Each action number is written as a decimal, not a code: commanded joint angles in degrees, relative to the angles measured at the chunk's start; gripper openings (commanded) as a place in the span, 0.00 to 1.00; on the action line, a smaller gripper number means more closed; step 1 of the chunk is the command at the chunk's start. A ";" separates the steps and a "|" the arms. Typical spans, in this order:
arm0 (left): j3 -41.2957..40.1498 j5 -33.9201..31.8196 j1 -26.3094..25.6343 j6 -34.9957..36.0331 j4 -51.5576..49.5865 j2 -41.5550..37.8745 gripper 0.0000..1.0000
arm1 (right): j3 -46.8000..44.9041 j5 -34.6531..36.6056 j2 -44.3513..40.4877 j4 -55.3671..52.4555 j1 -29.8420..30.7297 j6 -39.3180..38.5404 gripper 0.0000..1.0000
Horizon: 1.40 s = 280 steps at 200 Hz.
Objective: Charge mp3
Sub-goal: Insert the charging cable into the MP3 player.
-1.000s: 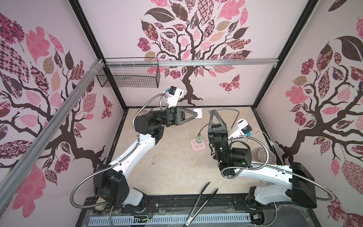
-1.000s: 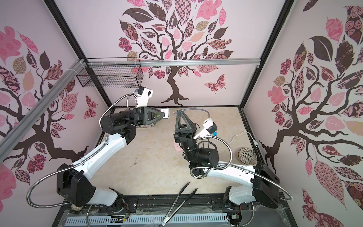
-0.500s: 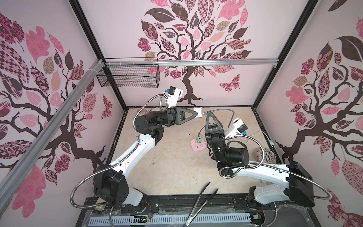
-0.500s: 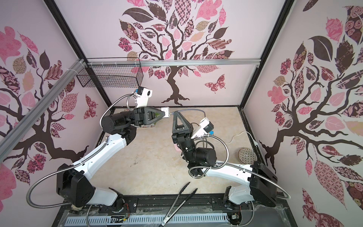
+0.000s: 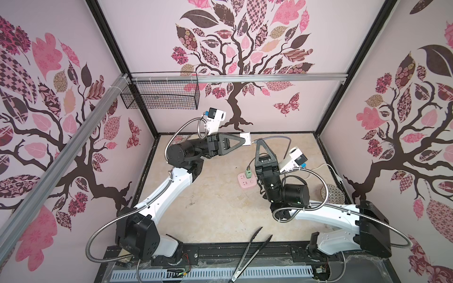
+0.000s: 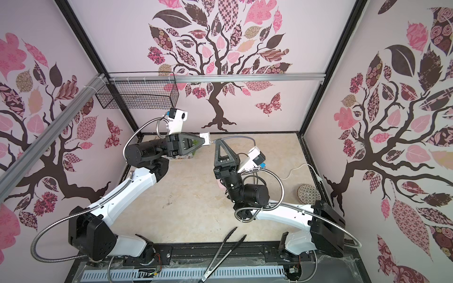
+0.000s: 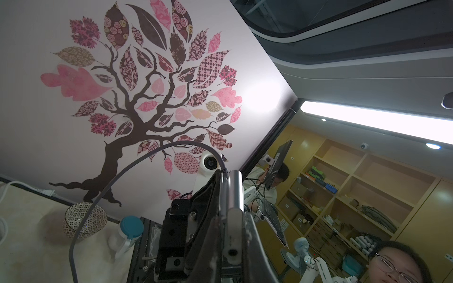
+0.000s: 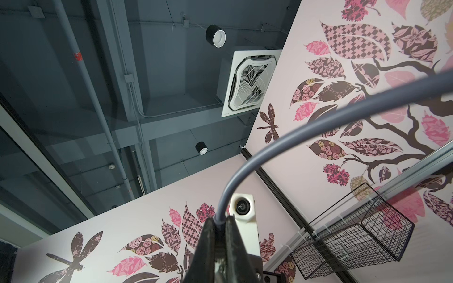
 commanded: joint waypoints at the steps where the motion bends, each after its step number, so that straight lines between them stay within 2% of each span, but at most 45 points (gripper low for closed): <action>1: -1.76 0.06 0.20 0.74 0.88 -1.86 0.00 | 3.02 0.03 1.24 6.73 0.47 0.61 0.00; 104: -3.40 -0.71 0.24 4.45 -2.01 -3.07 0.00 | 3.38 -0.28 1.64 6.72 1.44 0.54 0.00; 190: -3.04 -1.25 0.70 4.33 -2.03 -3.73 0.00 | 2.50 2.70 0.89 6.72 1.54 -0.42 0.00; 280: -3.30 -1.45 0.80 4.41 -2.11 -3.86 0.00 | 2.85 1.35 1.53 6.73 1.53 0.56 0.00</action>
